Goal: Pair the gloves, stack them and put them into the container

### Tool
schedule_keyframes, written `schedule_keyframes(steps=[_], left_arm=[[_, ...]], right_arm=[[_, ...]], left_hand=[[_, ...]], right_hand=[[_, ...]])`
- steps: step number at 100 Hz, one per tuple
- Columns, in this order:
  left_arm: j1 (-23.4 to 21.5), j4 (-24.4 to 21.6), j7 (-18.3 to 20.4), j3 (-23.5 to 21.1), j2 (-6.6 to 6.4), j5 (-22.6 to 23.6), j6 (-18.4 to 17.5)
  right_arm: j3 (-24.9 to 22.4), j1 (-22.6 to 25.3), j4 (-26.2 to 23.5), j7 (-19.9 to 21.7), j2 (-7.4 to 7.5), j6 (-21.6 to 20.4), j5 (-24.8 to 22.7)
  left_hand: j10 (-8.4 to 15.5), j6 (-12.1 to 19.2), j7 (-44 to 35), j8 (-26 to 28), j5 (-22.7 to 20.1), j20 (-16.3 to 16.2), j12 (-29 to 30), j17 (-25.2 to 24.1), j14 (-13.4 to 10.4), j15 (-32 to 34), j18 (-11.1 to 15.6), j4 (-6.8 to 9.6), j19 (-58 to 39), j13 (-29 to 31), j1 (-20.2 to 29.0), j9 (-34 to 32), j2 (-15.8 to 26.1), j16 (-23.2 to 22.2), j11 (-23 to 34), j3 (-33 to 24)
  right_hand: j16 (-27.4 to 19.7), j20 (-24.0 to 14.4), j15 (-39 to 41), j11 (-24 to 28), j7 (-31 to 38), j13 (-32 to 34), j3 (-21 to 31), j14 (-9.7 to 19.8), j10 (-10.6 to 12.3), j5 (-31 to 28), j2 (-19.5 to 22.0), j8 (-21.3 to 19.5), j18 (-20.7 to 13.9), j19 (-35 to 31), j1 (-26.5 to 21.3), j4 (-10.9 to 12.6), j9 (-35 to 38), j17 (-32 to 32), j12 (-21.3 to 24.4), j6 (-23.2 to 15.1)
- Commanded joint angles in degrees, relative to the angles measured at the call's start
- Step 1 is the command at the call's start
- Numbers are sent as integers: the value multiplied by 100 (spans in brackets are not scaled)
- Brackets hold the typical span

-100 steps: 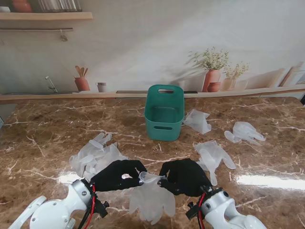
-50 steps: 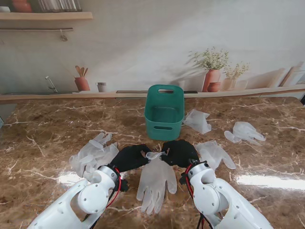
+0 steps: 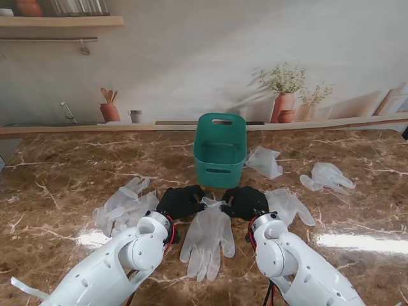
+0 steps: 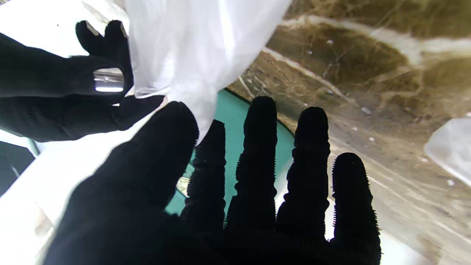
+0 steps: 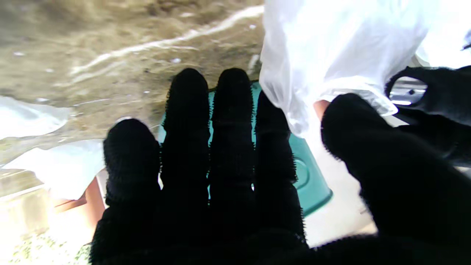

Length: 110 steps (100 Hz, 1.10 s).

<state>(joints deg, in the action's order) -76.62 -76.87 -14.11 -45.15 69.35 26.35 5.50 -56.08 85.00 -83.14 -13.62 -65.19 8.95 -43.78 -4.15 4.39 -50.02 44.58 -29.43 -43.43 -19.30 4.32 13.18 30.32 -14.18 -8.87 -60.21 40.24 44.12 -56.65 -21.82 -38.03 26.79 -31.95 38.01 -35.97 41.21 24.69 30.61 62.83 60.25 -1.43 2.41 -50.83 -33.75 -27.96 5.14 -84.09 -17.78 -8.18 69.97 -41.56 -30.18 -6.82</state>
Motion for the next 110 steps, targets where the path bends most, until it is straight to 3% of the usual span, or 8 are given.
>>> schedule_keyframes(steps=[1, 10, 19, 35, 55, 68, 72, 110], left_arm=[[-72, -34, 91, 8, 50, -62, 198], [-106, -69, 71, 7, 30, 94, 411], [-162, -94, 17, -47, 6, 239, 444], [-352, -216, -196, -318, -27, 403, 280], [-670, -559, 101, -856, -214, 450, -597], [-810, -657, 198, -1086, -260, 381, -1010], [-851, -676, 177, -1142, -258, 353, -1107], [-1133, -846, -19, -1545, -246, 268, -1584]], right_arm=[[14, 38, 81, 18, 50, 62, -226], [5, 68, 111, -142, 59, 260, -435], [-113, 184, 33, -255, 61, 333, -549], [-544, 482, -314, -379, 103, 409, -904], [-1129, 719, -693, -84, 191, 659, -1340], [-1352, 697, -724, 273, 261, 806, -1596], [-1402, 681, -721, 356, 278, 848, -1670], [-1509, 248, -328, 1110, 446, 1149, -2412]], left_hand=[[-68, -309, 507, -635, 305, 135, 7, -218, 25, -245, 154, 158, 146, -391, 19, 475, 294, 106, -119, 204], [-162, -922, 2128, -2228, 64, 375, 109, -493, 35, -545, 268, 450, 487, -980, -535, 1239, 702, 327, -339, -426], [-178, -1069, 2960, -2918, 175, 562, 175, -671, -3, -794, 456, 482, 800, -1457, -504, 1921, 781, 509, -513, -282], [-120, -968, 3329, -3192, 52, 1037, 341, -766, -241, -1174, 819, 515, 1263, -1827, -623, 2549, 870, 920, -810, -116], [158, -654, 3676, -3389, 21, 2396, 604, -623, -798, -1883, 1362, 527, 3046, -2633, -741, 3280, 833, 1638, -1226, 957], [277, -654, 3821, -3470, 33, 2542, 672, -642, -1020, -2053, 1501, 542, 3738, -2776, -736, 3401, 881, 1756, -1336, 1626], [277, -658, 3849, -3488, 13, 2332, 684, -600, -1046, -2085, 1517, 622, 4001, -2788, -465, 3411, 1023, 1767, -1348, 2296], [266, -664, 3817, -3460, -141, 2250, 731, -623, -1080, -2202, 1492, 639, 4093, -2747, -357, 3343, 1121, 1810, -1423, 2603]], right_hand=[[-126, 4, -177, -132, -351, -269, -99, 100, 81, 303, 110, -194, -8, 280, 308, 261, -267, 289, 102, 46], [-238, 68, -396, -217, -469, -535, -170, 108, 73, 481, 150, -219, 2, 644, 338, 297, -620, 566, 151, 90], [-290, 86, -489, -256, -499, -668, -198, 100, 59, 532, 165, -226, 22, 793, 352, 300, -818, 698, 183, 99], [-406, 107, -673, -259, -509, -812, -234, 111, 68, 523, 180, -245, 36, 1084, 341, 316, -970, 860, 246, 83], [-686, 173, -1171, -415, -578, -1014, -239, 111, 44, 590, 154, -236, 54, 1564, 266, 326, -1220, 1084, 379, 77], [-903, 214, -1562, -586, -672, -1153, -250, 105, 35, 684, 128, -205, 45, 1835, 239, 319, -1419, 1189, 496, 92], [-942, 219, -1630, -624, -687, -1189, -247, 99, 30, 699, 122, -200, 45, 1872, 223, 321, -1467, 1208, 525, 94], [-1209, 289, -2024, -786, -753, -1100, -39, 208, 88, 806, -311, -173, 25, 2028, -256, 255, -1621, 1065, 722, 92]])
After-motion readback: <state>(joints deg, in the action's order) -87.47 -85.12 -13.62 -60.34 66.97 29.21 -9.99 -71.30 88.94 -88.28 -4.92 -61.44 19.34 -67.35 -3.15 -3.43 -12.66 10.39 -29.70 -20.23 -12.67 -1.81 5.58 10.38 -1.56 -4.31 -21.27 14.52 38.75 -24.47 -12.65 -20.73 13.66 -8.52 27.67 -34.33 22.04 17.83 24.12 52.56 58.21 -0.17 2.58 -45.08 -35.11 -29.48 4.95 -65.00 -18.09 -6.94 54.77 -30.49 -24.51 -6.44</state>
